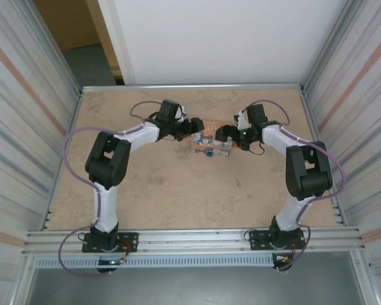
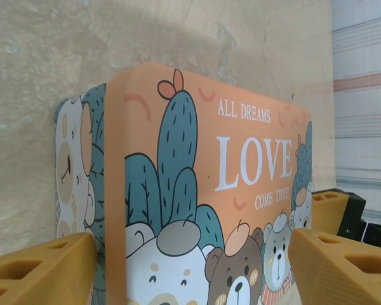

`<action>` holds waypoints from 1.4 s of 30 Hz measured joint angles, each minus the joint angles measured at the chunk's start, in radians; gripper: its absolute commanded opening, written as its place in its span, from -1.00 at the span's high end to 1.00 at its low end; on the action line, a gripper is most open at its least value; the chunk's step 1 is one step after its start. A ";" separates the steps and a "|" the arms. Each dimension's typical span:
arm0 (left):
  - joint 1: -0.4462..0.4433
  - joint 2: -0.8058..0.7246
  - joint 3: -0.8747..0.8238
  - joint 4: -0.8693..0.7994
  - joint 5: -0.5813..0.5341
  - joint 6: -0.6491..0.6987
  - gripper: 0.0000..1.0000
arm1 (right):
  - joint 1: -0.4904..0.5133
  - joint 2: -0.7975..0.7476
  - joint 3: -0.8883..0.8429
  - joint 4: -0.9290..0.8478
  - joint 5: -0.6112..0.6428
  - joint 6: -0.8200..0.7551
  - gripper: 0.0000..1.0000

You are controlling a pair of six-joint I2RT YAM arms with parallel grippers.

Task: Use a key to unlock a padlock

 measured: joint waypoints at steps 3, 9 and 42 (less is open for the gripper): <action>0.016 0.000 0.000 -0.005 -0.005 0.008 -0.59 | 0.024 0.010 0.013 0.000 0.002 0.014 -0.97; 0.039 0.000 0.000 -0.019 -0.022 0.021 -0.59 | 0.062 0.035 0.043 0.000 0.004 0.031 -0.97; 0.111 -0.105 -0.093 -0.056 -0.049 0.061 -0.75 | 0.096 -0.005 0.042 0.031 0.094 0.063 -0.98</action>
